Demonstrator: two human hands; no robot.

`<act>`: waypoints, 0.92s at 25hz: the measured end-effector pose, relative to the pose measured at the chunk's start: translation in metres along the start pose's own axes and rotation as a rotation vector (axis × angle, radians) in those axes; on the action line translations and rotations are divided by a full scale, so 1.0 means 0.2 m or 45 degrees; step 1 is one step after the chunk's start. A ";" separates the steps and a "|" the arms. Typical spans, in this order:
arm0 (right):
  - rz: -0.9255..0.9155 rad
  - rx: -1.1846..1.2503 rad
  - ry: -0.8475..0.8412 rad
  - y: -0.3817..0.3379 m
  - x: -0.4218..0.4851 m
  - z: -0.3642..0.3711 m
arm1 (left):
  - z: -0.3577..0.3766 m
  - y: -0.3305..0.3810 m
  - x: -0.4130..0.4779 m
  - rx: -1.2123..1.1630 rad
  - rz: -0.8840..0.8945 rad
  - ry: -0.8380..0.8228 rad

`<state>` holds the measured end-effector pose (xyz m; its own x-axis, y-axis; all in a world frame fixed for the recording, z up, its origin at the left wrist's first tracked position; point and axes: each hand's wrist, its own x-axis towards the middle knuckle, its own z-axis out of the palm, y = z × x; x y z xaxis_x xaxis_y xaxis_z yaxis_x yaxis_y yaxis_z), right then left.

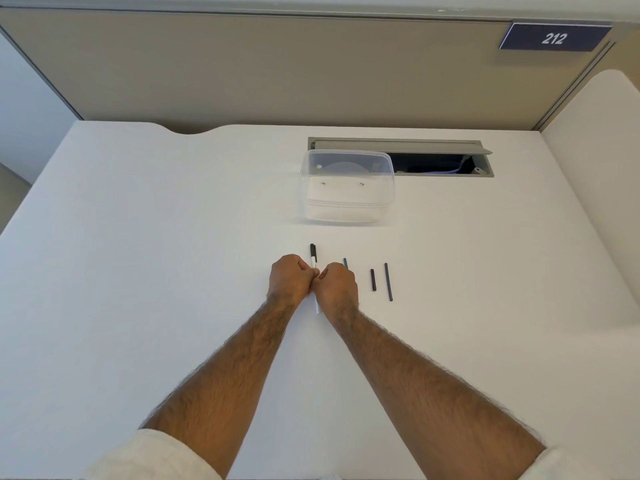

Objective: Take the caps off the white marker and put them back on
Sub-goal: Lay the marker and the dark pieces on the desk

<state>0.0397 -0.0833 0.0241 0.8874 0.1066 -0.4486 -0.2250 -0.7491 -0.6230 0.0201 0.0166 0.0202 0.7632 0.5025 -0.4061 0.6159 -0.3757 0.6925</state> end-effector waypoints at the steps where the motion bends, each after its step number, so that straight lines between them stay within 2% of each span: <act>1: -0.005 0.003 0.012 0.01 0.00 0.00 | 0.00 0.00 0.00 0.023 0.010 -0.006; 7: -0.050 -0.015 0.057 0.05 -0.06 -0.01 | -0.03 -0.02 0.00 -0.021 0.001 -0.039; 10: -0.061 -0.010 0.052 0.07 -0.09 -0.03 | -0.05 -0.06 -0.03 0.252 0.115 0.091; 12: -0.056 0.002 0.056 0.08 -0.11 -0.06 | -0.04 -0.11 -0.04 0.455 0.303 0.254; 13: -0.056 0.004 0.063 0.09 -0.12 -0.07 | -0.03 -0.13 -0.05 0.553 0.371 0.266; 17: -0.064 -0.001 0.119 0.13 -0.13 -0.16 | 0.02 -0.25 -0.07 0.803 0.427 0.142; 23: -0.027 0.000 0.222 0.20 -0.09 -0.33 | 0.06 -0.34 -0.07 0.872 0.434 0.162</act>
<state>0.0415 -0.1588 0.0504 0.9484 0.0073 -0.3171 -0.2054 -0.7478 -0.6314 -0.0299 0.0259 -0.0290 0.9295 0.3426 -0.1367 0.3660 -0.9025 0.2270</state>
